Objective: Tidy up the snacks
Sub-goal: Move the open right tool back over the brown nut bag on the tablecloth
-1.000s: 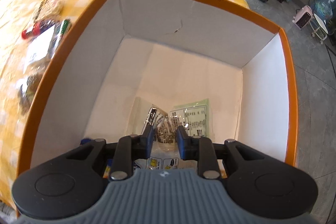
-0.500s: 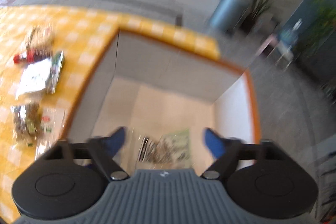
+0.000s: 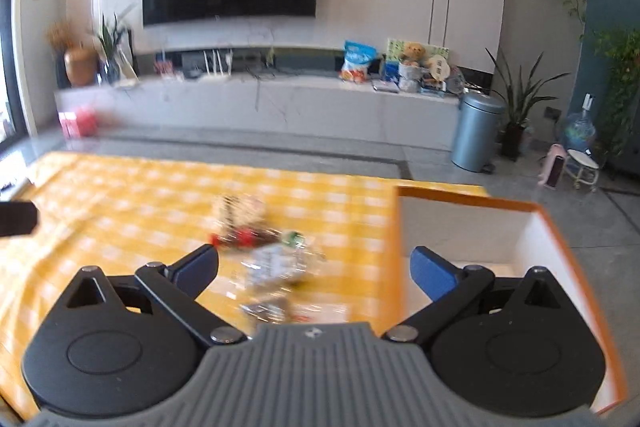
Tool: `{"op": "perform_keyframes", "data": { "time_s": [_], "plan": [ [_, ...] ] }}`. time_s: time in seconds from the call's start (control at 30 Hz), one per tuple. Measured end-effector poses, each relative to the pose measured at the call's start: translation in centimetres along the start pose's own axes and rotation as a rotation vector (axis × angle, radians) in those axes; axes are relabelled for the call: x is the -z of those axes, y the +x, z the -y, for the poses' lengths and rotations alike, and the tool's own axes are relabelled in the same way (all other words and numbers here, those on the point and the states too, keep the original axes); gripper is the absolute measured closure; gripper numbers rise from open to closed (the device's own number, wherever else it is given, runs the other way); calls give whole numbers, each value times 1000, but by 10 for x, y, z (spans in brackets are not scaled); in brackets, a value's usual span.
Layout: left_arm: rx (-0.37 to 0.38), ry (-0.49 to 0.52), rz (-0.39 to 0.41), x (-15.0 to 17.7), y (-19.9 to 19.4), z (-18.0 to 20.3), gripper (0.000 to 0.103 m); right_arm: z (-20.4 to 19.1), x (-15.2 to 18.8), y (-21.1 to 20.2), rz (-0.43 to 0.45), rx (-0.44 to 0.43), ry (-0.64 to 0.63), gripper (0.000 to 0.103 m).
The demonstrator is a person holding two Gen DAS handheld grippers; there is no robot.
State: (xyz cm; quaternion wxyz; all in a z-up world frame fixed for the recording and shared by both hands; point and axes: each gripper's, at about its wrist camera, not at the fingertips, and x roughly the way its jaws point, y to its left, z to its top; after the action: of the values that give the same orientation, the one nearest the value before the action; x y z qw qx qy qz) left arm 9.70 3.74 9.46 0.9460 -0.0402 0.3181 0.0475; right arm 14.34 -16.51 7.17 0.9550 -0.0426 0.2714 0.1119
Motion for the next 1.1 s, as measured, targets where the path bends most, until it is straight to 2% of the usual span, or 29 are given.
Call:
{"op": "perform_keyframes", "data": {
  "time_s": [0.07,0.17,0.23,0.33,0.43,0.5,0.6,0.73,0.87,0.93,1.1],
  "plan": [
    [18,7,-18,8,9,-9,9,-12,7,17,-3,-13,-6,3],
    [44,15,-31,18,24,-17,9,-21,17,49,-73,-4,-49,4],
    [49,-2,-22,25,38,-20,9,-21,25,65,-88,-2,-23,4],
    [66,-30,-3,35,60,-22,9,-22,38,81,-98,-48,16,4],
    [86,-19,-20,46,83,-21,9,-34,50,98,-124,-36,-41,7],
    [87,-11,-34,51,94,-19,9,-41,59,110,-155,-1,-99,14],
    [82,-18,-64,54,107,-17,9,-49,72,118,-183,65,-184,14],
    [119,-82,-114,56,117,-22,9,-48,77,125,-184,85,-204,16],
    [129,-116,-113,55,120,-28,9,-49,82,130,-190,57,-218,16],
    [122,-127,-124,56,123,-30,9,-52,86,136,-211,84,-244,16],
    [109,-158,-138,56,127,-34,9,-49,86,138,-215,61,-196,20]
  ]
}}
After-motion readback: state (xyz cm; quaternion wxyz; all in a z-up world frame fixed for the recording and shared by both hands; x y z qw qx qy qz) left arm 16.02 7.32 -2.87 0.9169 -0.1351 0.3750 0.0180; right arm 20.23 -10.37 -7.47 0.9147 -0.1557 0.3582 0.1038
